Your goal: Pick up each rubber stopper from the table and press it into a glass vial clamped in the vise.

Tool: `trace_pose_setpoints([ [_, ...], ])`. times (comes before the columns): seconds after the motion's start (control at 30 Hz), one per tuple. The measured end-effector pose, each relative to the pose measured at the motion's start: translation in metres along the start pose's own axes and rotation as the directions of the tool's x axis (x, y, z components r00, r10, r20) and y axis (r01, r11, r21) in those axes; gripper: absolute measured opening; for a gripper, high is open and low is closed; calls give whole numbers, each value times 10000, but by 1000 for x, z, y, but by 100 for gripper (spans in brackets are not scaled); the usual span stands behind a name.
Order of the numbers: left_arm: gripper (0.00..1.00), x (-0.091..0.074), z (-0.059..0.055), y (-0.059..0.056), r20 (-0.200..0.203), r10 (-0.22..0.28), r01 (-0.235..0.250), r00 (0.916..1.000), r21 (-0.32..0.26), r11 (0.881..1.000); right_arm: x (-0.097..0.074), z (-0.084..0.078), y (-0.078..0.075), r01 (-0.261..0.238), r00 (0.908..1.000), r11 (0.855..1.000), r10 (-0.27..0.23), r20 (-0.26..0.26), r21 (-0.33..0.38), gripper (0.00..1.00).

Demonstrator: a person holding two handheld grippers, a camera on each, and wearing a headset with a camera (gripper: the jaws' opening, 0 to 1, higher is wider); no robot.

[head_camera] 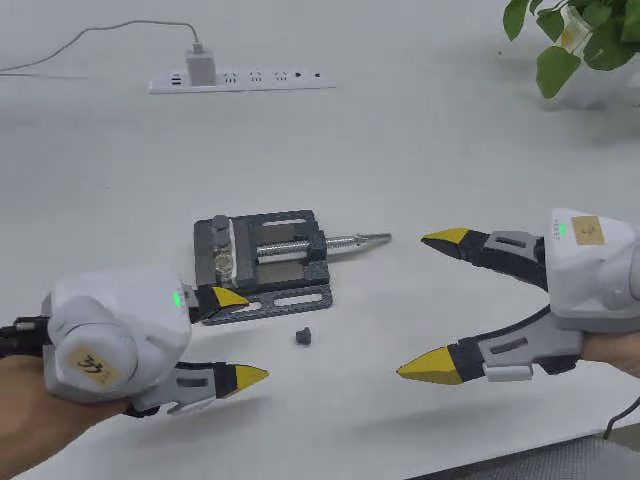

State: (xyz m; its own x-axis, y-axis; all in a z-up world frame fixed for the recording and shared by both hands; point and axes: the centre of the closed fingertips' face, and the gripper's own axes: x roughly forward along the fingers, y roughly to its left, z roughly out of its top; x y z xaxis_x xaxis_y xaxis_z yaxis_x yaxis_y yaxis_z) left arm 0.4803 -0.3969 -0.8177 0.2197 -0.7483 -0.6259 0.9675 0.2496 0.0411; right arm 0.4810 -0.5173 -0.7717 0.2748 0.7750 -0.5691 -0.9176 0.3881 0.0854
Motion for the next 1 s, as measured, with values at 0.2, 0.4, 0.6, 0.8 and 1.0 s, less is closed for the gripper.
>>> trace_pose_setpoints([
  [0.2,23,22,-4,-3,-404,-275,283,9988,210,9994,-2,-3,-3,147,9999,9998,-147,58,137,90],
  [0.4,20,39,-4,-3,-517,-411,430,9978,365,9984,-4,-3,-2,263,9996,9992,-264,59,291,89],
  [0.6,15,50,-6,-5,-744,-524,570,9958,603,9966,-7,-4,-3,360,9993,9985,-363,49,409,88],
  [0.8,12,56,-8,-5,-864,-611,657,9944,515,9965,-9,-4,-3,437,9990,9979,-438,26,487,88],
  [1.0,8,58,-10,-5,-976,-660,707,9930,452,9965,-10,-5,-5,480,9988,9975,-480,-5,512,87],
])
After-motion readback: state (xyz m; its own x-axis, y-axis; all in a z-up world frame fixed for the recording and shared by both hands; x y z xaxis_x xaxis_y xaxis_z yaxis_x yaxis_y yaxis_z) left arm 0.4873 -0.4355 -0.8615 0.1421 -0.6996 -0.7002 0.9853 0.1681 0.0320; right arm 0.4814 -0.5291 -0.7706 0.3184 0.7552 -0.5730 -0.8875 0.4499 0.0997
